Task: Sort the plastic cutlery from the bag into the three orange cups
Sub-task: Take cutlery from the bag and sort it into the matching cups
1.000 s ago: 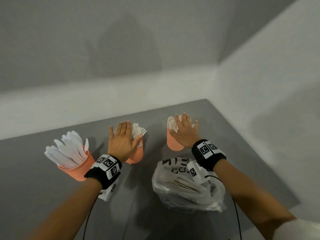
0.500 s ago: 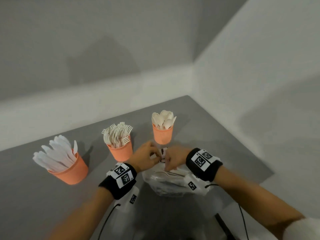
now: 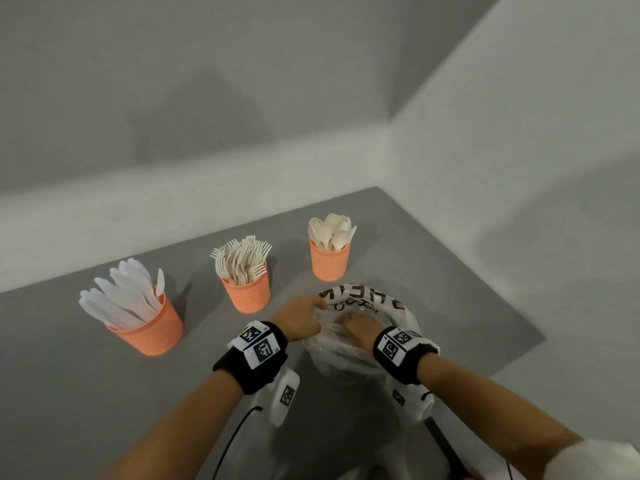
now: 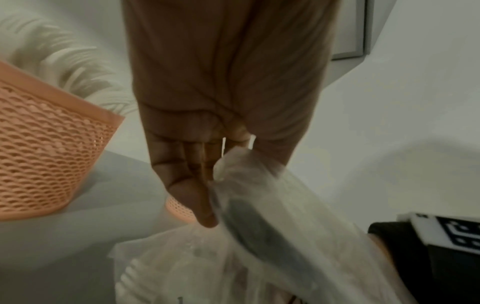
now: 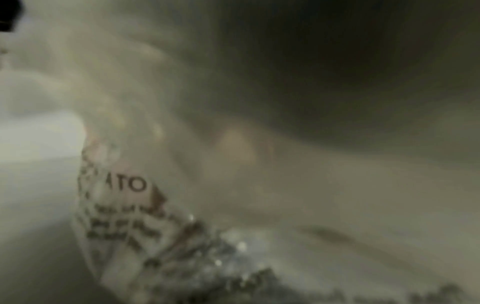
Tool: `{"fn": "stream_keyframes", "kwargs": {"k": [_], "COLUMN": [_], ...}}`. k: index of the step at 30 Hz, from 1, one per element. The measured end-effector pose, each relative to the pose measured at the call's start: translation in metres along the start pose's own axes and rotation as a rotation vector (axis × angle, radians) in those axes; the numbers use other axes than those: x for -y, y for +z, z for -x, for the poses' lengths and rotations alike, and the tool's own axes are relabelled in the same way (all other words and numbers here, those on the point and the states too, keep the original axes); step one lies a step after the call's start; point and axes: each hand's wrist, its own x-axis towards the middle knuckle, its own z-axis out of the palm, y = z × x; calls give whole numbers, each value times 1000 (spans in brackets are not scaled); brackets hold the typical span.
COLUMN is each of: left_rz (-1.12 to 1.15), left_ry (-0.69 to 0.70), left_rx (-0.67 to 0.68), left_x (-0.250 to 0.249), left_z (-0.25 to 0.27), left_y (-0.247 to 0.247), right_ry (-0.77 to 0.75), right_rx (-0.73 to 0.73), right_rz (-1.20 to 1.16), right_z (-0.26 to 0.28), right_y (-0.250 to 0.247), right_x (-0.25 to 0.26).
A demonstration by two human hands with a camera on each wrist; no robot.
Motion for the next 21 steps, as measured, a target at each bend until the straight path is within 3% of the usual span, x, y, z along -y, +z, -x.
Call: {"fn": "stream_keyframes", "kwargs": {"k": [6, 13, 21], "left_rz": [-22, -52, -91], "left_ry": [5, -12, -69], "left_rx": [-30, -25, -89], "left_x": [9, 10, 12], "left_z": [5, 6, 6], "left_y": [-12, -13, -11], "right_ry": [-23, 3, -1], "right_rx": [-19, 39, -14], "right_rz": [-99, -147, -169], "right_z": [2, 3, 0], "right_y": [-20, -14, -11], "right_x": [3, 6, 5]}}
